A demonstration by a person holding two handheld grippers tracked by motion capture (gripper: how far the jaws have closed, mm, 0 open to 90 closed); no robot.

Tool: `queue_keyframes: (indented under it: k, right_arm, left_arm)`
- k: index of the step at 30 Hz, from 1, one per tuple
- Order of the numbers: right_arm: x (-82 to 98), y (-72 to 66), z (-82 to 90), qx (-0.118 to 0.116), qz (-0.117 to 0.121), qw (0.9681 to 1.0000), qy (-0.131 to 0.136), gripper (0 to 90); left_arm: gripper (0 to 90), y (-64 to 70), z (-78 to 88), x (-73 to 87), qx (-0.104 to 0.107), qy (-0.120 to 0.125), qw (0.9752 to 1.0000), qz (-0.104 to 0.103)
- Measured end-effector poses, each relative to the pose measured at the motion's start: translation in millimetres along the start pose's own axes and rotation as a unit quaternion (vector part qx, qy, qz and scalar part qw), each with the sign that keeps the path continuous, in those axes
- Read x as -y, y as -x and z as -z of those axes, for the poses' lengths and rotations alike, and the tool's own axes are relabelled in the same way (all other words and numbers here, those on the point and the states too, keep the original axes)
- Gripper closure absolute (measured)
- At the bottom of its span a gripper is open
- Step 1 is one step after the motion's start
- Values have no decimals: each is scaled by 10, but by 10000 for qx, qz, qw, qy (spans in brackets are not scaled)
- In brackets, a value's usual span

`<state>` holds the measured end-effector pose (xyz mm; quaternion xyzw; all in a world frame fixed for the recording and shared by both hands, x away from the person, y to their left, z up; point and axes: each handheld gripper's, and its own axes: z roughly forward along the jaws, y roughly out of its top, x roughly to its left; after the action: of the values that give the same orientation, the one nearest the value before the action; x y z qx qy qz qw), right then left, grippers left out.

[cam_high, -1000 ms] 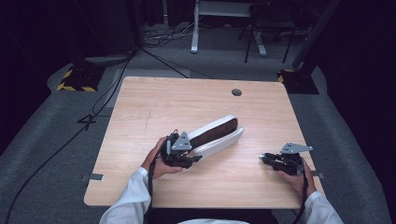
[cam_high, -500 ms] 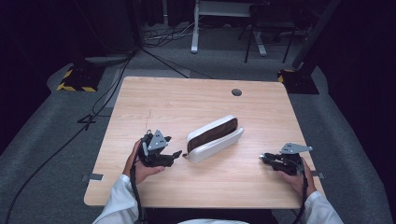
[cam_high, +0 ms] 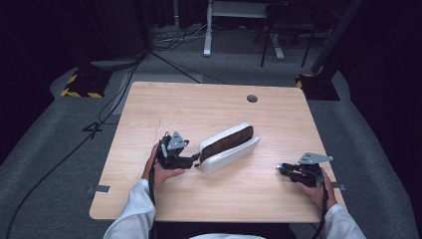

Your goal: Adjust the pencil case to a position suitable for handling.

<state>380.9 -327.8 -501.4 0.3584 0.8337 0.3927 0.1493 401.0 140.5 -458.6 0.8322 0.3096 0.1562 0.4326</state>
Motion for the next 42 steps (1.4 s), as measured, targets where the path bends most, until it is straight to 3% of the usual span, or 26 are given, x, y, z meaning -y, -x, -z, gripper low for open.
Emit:
queue_keyframes:
  k: [3, 4, 7, 10, 12, 15, 17, 20, 22, 26, 29, 30, 31, 32, 34, 35, 37, 38, 39, 42]
  right_arm:
    - [0, 2, -1, -8, 1, 10000, 2, 729]
    - [0, 0, -1, -4, 1, 10000, 1, 728]
    - [2, -2, 1, -7, 11, 10000, 3, 728]
    - [2, -1, 2, -17, 18, 10000, 2, 728]
    - [2, -4, 1, -5, 14, 10000, 5, 729]
    - [2, -5, 0, -5, 14, 10000, 5, 728]
    - [1, -6, 0, 0, 20, 10000, 4, 729]
    - [2, -4, 0, -10, 15, 10000, 5, 729]
    - [2, -2, 2, -18, 20, 10000, 2, 730]
    - [6, 10, 11, -71, 17, 10000, -10, 731]
    - [3, 21, 15, -102, -29, 9999, -26, 732]
    - [0, 24, 19, -102, -42, 9999, -50, 732]
    - [-3, 40, 45, 48, 82, 9998, -151, 732]
    - [-3, 40, 45, 48, 82, 9998, -151, 732]
    - [35, 96, 72, -39, -68, 9999, -70, 733]
    - [46, 114, 83, -66, -96, 9999, -59, 732]
    - [54, 123, 93, -51, -90, 9999, -58, 733]
    - [56, 125, 95, -53, -90, 9999, -55, 733]
    - [57, 125, 95, -53, -96, 9999, -52, 733]
    - [60, 128, 96, -55, -101, 9999, -44, 733]
  left_arm:
    - [382, -44, -54, -32, 82, 3, 10000, 41]
    - [369, -38, -79, -37, 166, 52, 9998, 121]
    - [320, -12, -73, -47, 296, 119, 9994, 96]
    - [316, 34, -54, -76, 269, 182, 9995, 47]
    - [327, 45, -94, -95, 158, 63, 9998, -58]
    - [363, 39, -165, -109, 144, 18, 9999, 2]
    - [430, 35, -237, -132, 127, -17, 9999, -34]
    - [624, 16, -331, -180, 376, 10, 9991, -172]
    - [692, 11, -360, -204, 531, 28, 9984, -209]
    - [751, 19, -419, -243, 952, 25, 9948, -373]
    - [761, 33, -436, -259, 1085, 2, 9932, -419]
    - [761, 39, -440, -265, 1239, -9, 9912, -474]
    - [764, 56, -436, -273, 1347, -26, 9892, -581]
    - [765, 56, -436, -273, 1347, -26, 9892, -581]
    - [764, 66, -411, -279, 1736, -58, 9824, -683]
    - [764, 69, -406, -283, 1789, -95, 9810, -751]
    - [763, 72, -402, -282, 2066, -196, 9747, -836]
    - [762, 72, -405, -285, 2114, -243, 9731, -885]
    - [764, 68, -407, -288, 2123, -243, 9728, -896]
    - [755, 37, -432, -297, 1898, -208, 9779, -853]
